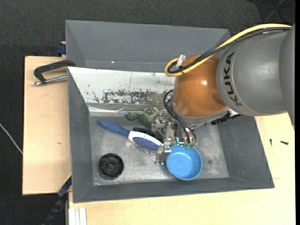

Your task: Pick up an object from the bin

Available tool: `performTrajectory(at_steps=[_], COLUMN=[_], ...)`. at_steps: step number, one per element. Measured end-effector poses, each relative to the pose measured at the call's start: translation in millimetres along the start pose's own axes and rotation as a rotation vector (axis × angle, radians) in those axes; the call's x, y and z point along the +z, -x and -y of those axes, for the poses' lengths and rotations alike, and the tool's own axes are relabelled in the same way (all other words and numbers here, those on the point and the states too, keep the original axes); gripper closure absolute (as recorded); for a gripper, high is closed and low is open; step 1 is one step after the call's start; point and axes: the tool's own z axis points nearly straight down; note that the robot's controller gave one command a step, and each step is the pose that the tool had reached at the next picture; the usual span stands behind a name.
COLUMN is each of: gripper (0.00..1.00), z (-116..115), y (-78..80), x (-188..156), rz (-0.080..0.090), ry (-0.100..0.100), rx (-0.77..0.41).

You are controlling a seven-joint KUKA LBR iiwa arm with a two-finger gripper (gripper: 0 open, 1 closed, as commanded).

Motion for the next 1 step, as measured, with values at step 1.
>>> performTrajectory(at_steps=[1], gripper=[0.0], z=[2.4], y=[46.7], x=[34.5], rz=[0.018], ry=[0.005], rx=[0.206])
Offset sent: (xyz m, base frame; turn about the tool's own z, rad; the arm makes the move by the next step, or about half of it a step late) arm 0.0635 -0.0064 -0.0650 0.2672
